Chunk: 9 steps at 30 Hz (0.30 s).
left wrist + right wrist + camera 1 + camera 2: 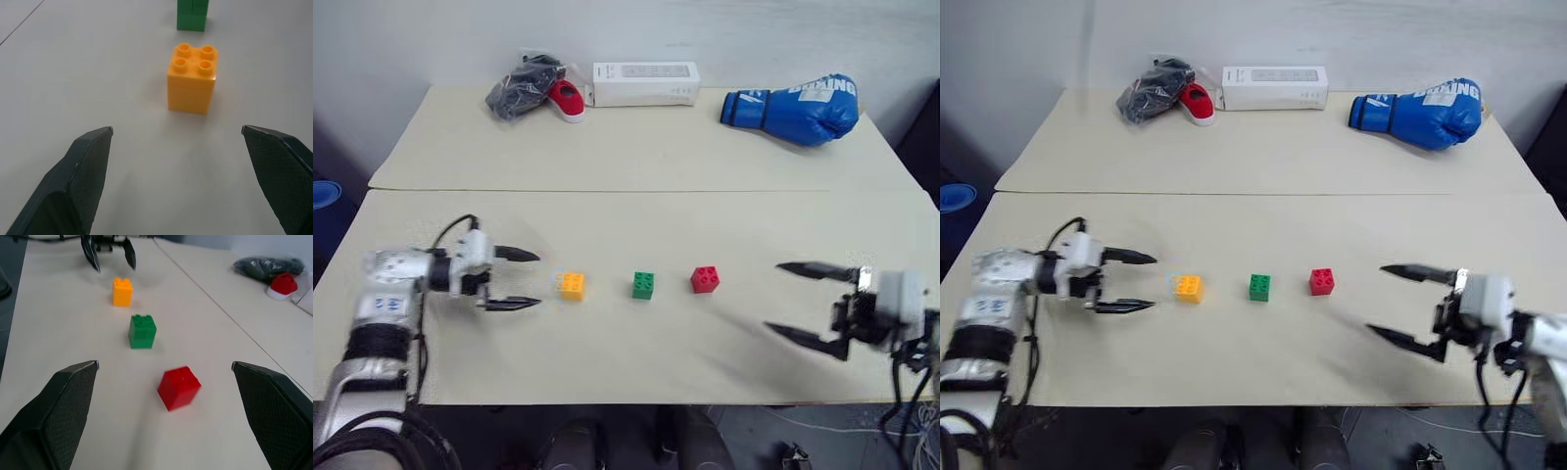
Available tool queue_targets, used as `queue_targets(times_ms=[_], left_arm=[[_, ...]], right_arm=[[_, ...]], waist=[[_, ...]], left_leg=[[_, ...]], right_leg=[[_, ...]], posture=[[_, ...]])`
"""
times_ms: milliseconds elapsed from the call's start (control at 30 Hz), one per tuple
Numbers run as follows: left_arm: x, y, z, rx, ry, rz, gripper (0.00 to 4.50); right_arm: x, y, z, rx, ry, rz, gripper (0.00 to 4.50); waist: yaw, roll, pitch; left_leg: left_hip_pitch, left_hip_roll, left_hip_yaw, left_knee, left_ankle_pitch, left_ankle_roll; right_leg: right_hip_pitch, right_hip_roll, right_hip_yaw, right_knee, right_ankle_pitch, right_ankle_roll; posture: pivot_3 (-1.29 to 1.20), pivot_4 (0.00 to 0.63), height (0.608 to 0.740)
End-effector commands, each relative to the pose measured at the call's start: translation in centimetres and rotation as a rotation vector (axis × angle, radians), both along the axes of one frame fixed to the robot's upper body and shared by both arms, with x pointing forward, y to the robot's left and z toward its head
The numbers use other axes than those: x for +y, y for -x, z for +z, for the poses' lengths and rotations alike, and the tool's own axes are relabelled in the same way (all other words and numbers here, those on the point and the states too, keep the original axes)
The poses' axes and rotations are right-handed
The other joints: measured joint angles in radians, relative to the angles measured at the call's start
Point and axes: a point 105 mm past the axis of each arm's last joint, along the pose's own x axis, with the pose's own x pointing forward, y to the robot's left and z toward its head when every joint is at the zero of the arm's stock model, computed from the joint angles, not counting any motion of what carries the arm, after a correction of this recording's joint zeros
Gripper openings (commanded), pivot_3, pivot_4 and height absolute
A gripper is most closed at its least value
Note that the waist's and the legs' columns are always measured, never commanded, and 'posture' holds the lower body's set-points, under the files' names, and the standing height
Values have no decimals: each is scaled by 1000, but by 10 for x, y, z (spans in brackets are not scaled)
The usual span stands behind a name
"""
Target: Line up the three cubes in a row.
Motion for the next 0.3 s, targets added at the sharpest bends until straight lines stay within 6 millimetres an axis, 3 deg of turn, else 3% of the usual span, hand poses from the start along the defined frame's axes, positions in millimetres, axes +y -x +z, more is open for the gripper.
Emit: queue_targets(times_ms=[33,300], left_arm=[[10,15,24,-12,21,44,4450],[19,24,28,-45,24,140,4450]], right_arm=[[-13,-4,14,11,41,19,4500],[-24,-21,7,6,117,11,4500]], waist=[[3,0,0],[27,2,1]], left_leg=[[0,0,-1,0,0,0],[-1,-3,-3,0,0,1]], right_leg=[[1,0,0,0,0,0],[1,-5,-2,-4,0,0]], posture=[[0,150,740],[0,150,740]])
